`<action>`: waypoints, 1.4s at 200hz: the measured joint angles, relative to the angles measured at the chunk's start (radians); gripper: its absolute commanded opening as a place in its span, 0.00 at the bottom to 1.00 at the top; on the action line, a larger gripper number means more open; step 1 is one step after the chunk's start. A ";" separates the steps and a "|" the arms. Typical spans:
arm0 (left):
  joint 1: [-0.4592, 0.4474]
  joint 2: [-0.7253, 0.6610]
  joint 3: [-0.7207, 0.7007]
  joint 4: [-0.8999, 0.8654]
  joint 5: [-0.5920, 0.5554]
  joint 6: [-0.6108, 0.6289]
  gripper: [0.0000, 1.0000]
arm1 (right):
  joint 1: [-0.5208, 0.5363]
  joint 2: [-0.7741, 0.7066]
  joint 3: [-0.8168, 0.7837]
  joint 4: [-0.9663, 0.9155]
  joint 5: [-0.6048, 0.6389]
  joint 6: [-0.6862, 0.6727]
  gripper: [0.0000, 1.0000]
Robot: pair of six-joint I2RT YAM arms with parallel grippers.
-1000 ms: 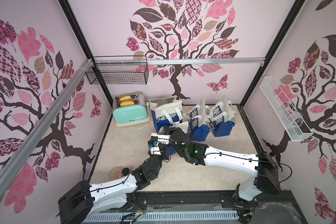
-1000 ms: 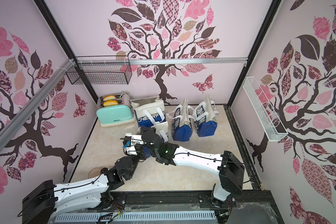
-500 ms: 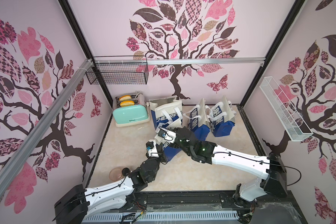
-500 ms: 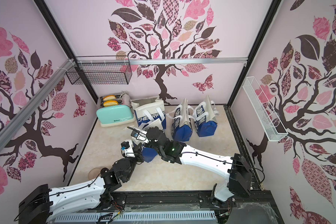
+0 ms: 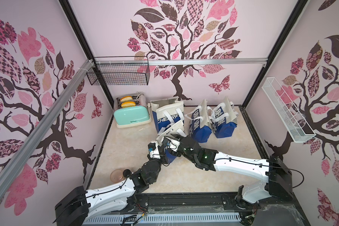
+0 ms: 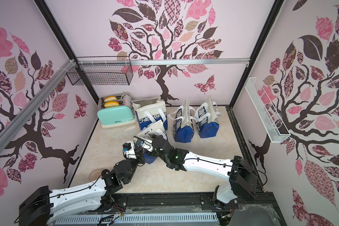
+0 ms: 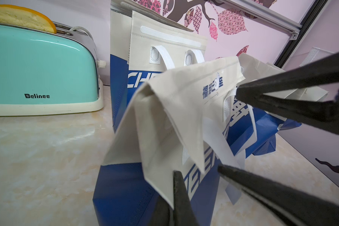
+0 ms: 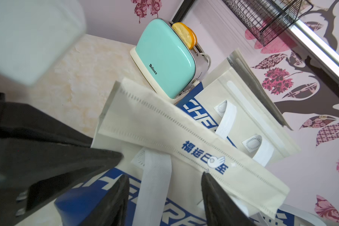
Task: Open the takeout bag
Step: Open the takeout bag at the center of the board.
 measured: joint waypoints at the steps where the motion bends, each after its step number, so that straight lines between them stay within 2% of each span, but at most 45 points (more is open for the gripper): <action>1: 0.000 0.000 0.000 0.000 0.000 0.000 0.00 | 0.000 0.000 0.000 0.003 0.000 -0.001 0.63; 142: 0.000 0.006 0.000 0.007 0.007 0.029 0.00 | 0.021 0.103 -0.009 0.217 0.039 -0.105 0.59; 212: 0.006 0.016 0.006 0.007 -0.009 0.038 0.00 | 0.031 0.153 -0.019 0.381 0.103 -0.190 0.40; 280: 0.007 0.022 0.008 0.005 -0.037 0.056 0.00 | 0.027 0.224 -0.019 0.557 0.140 -0.241 0.28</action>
